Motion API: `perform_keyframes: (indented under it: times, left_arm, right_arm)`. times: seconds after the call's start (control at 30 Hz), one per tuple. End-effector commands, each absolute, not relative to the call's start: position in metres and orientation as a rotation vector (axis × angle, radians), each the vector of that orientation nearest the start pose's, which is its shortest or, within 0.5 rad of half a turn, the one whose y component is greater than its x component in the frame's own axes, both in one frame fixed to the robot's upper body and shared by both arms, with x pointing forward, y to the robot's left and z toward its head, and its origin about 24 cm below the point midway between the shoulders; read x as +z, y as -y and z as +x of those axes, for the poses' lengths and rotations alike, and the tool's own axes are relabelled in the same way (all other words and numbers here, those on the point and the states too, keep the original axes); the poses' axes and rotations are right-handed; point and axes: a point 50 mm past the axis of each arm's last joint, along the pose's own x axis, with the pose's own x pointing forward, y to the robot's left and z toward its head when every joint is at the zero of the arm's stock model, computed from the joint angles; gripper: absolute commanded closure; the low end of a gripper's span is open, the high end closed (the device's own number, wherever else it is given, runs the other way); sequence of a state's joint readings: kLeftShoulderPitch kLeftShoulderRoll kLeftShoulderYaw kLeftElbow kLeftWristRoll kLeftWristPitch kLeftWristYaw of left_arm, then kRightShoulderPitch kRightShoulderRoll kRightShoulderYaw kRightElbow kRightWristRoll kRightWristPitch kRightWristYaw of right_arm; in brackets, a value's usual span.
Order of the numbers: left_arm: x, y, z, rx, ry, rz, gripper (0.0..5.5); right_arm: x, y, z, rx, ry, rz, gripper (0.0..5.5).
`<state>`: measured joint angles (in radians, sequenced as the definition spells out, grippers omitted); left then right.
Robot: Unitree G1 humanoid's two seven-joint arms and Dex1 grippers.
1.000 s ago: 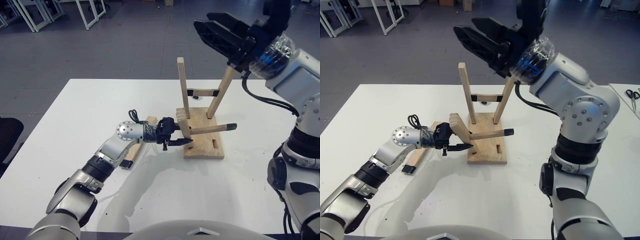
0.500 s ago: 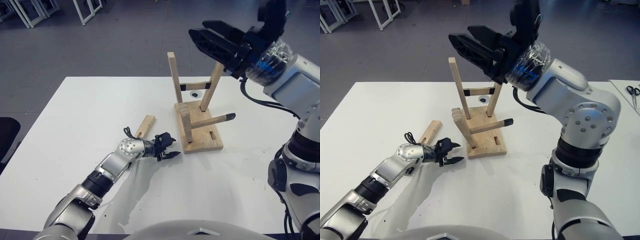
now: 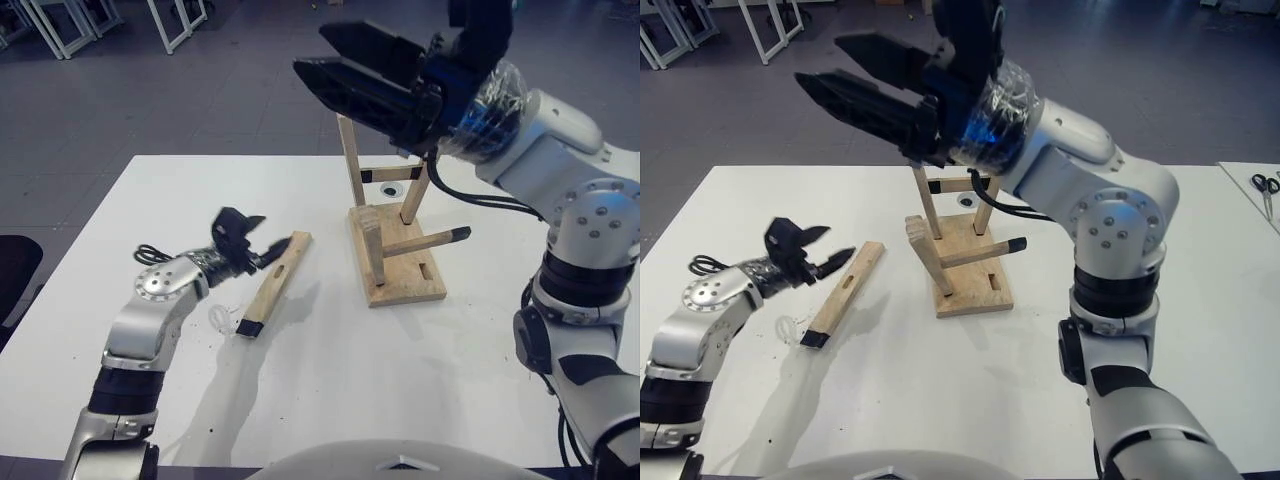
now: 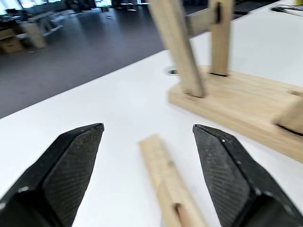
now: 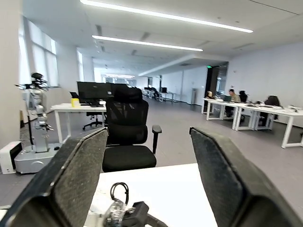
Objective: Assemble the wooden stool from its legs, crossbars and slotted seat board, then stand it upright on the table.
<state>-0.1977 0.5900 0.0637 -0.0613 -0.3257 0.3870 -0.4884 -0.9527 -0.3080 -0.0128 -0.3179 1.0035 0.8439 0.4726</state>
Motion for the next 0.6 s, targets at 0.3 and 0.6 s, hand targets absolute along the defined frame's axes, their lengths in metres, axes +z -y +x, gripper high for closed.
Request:
perform_keyframes:
  times: [0.3,0.6]
  left_arm:
    - [0.079,-0.219,0.286,-0.359,-0.241,0.210,2.02]
    - [0.078,-0.220,0.273,-0.372,-0.225,0.195,2.02]
  right_arm:
    - [0.155,0.067,0.269,1.323,-0.456,-0.109,2.33]
    - [0.273,0.079,0.272,1.246,0.124,0.217,2.33]
